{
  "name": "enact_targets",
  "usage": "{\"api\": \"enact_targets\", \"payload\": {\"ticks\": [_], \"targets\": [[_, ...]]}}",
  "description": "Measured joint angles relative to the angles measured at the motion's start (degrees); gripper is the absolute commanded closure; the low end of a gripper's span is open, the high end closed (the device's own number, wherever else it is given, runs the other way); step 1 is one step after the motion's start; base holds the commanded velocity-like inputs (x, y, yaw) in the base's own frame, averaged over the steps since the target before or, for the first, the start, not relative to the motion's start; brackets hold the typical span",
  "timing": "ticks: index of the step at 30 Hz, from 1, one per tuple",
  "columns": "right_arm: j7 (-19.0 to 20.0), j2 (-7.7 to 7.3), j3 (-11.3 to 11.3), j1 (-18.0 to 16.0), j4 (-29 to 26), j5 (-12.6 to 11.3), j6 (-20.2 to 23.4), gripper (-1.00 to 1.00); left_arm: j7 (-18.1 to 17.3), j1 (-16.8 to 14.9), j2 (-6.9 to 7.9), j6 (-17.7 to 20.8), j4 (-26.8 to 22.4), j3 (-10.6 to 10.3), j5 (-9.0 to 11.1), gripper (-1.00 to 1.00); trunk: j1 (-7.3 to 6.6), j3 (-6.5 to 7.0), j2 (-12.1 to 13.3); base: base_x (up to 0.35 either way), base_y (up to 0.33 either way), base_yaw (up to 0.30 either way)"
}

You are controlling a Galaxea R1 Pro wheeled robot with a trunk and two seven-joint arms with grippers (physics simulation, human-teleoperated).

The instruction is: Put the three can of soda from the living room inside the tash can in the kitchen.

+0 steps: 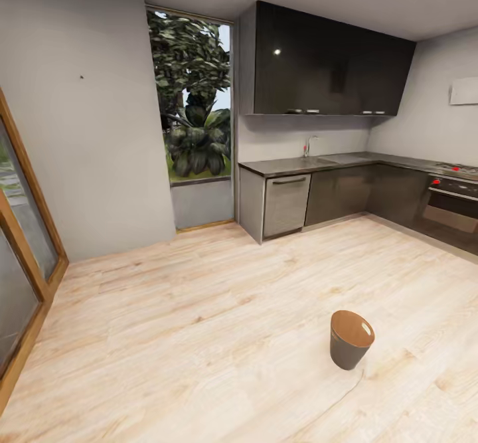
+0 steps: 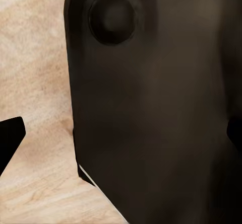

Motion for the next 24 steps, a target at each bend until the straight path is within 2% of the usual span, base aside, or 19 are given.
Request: {"api": "enact_targets", "payload": {"ticks": [3,24], "targets": [[0.35,0.61,0.58,-0.43,-0.5,0.41,-0.1,-1.0,-0.08,0.51,0.12,0.02,0.0,-0.04,0.38,-1.0,0.0,0.0,0.01,0.0,0.0,0.0],[0.3,0.62,0.54,-0.44,-0.5,0.4,-0.12,-1.0,-0.08,0.52,0.06,0.02,0.0,-0.04,0.34,-1.0,0.0,0.0,0.01,0.0,0.0,0.0]]}}
